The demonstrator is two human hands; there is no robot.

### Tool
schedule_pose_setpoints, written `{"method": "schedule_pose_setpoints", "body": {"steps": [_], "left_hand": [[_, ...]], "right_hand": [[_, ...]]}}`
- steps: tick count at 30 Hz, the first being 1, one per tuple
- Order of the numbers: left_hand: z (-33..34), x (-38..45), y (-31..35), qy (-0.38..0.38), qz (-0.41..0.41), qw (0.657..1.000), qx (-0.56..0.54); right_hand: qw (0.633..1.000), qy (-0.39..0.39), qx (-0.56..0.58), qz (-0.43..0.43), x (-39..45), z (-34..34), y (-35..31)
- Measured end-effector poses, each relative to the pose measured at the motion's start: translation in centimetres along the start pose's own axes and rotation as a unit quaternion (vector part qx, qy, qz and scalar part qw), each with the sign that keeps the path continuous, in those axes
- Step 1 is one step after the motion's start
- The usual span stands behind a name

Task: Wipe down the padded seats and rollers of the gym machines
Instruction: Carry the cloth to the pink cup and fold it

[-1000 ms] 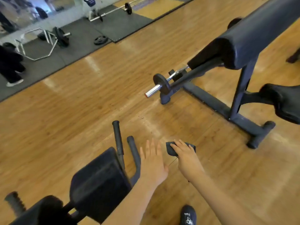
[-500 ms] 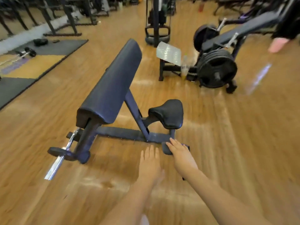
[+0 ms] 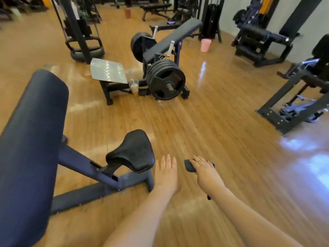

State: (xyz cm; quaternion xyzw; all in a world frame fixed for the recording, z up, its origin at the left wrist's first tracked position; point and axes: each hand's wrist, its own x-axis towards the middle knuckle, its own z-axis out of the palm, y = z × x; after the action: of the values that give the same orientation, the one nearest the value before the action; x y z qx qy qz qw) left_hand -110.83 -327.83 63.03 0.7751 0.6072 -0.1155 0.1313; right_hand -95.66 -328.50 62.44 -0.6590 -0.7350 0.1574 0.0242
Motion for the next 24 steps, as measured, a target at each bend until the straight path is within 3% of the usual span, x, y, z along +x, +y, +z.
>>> {"method": "schedule_pose_setpoints", "body": {"steps": [10,16,24], "left_hand": [[-3.9,17.5,9.2,-0.038,0.132,0.989,0.047],[-6.4,30.5,15.6,-0.075,0.134,0.986,0.062],[-13.7,46.6,20.7,-0.04,0.134,0.987,0.083]], "right_hand": [[0.994,0.01,-0.001,0.106,10.5,-2.9,15.3],[0.994,-0.051,-0.002,0.098,18.7,-5.1,25.1],[0.995,-0.03,0.0,0.1,33.2,-13.6,33.7]]}}
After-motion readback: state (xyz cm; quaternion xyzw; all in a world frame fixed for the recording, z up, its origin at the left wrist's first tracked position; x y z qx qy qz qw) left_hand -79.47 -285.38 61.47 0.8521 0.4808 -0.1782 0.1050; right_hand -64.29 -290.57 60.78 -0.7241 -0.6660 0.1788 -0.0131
